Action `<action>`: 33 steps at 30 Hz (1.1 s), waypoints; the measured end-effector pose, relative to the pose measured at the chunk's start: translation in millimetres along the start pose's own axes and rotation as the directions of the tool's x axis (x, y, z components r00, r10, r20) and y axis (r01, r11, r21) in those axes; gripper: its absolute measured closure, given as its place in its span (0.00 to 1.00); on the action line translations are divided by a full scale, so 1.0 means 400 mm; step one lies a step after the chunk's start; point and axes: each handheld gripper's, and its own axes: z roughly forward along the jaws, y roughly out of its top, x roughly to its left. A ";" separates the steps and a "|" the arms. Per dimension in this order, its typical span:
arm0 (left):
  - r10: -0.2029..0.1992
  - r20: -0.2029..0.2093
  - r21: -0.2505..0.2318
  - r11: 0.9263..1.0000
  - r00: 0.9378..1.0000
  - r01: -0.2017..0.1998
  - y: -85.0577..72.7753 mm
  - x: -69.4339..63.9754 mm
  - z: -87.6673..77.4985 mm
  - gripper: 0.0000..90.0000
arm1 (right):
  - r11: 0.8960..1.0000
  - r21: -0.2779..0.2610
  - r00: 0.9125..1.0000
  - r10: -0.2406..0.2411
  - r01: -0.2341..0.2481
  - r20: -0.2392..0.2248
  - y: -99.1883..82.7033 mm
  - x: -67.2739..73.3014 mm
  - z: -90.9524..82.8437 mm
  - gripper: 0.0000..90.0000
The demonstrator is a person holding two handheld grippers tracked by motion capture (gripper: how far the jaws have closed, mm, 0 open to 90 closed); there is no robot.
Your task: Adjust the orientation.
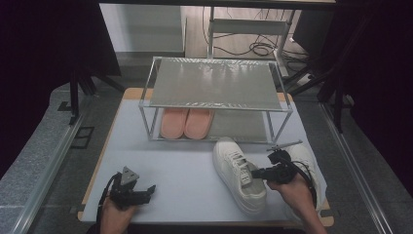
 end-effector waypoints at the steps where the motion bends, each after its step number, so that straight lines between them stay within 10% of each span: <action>1: 0.000 0.000 0.000 1.000 1.000 0.000 0.000 0.000 0.000 0.15 | 1.000 -0.004 1.000 0.010 -0.010 -0.011 0.000 -0.003 -0.002 0.90; 20: 0.000 0.001 0.001 1.000 1.000 0.000 0.000 0.000 0.000 0.15 | 0.993 -0.075 0.965 0.073 -0.095 -0.253 0.019 -0.021 -0.045 0.91; 33: 0.000 -0.001 -0.002 1.000 1.000 0.000 0.000 0.000 0.000 0.15 | 0.989 -0.119 0.943 0.042 -0.085 -0.330 0.071 0.007 -0.091 0.91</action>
